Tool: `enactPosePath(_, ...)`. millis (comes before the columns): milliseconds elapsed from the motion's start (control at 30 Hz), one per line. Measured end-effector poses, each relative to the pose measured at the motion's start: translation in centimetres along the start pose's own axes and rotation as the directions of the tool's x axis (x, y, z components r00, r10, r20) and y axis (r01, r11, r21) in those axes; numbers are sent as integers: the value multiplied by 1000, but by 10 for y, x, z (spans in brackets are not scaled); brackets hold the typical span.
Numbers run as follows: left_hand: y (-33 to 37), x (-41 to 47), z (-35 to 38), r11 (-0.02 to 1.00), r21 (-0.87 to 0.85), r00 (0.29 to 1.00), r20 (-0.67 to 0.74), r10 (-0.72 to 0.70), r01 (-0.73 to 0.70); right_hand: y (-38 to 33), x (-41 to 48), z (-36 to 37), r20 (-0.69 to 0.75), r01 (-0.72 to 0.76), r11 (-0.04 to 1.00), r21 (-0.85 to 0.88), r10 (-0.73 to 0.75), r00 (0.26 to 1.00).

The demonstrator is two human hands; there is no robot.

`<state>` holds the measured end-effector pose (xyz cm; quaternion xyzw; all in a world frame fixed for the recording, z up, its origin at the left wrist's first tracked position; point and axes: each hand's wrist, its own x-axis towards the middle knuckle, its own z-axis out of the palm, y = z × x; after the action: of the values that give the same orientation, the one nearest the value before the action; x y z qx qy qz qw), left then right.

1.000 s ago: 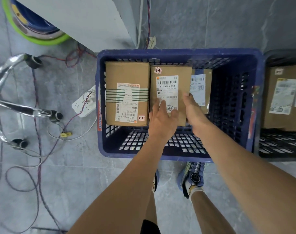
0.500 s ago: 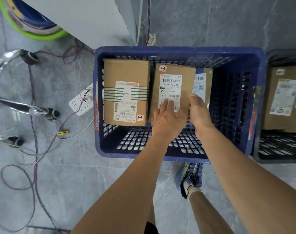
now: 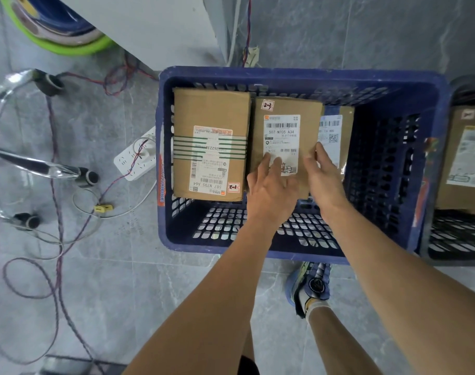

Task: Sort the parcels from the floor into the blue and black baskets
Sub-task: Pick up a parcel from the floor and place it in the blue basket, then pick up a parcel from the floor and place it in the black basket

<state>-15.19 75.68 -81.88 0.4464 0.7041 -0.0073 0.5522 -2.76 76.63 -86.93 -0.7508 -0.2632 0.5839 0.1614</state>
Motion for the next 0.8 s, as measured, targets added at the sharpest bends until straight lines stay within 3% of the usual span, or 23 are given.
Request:
enactPosePath(433, 12, -1, -5, 997, -46, 998, -11, -65, 65, -8, 3, -17, 116, -109, 977, 181, 89, 989)
enactPosePath(667, 81, -41, -47, 960, -277, 994, -82, -74, 48, -69, -45, -57, 18, -23, 935, 353, 18, 1000)
enactPosePath(800, 154, -95, -80, 930, -366, 995, -95, -21, -15, -132, -99, -112, -69, 120, 870, 479, -100, 993)
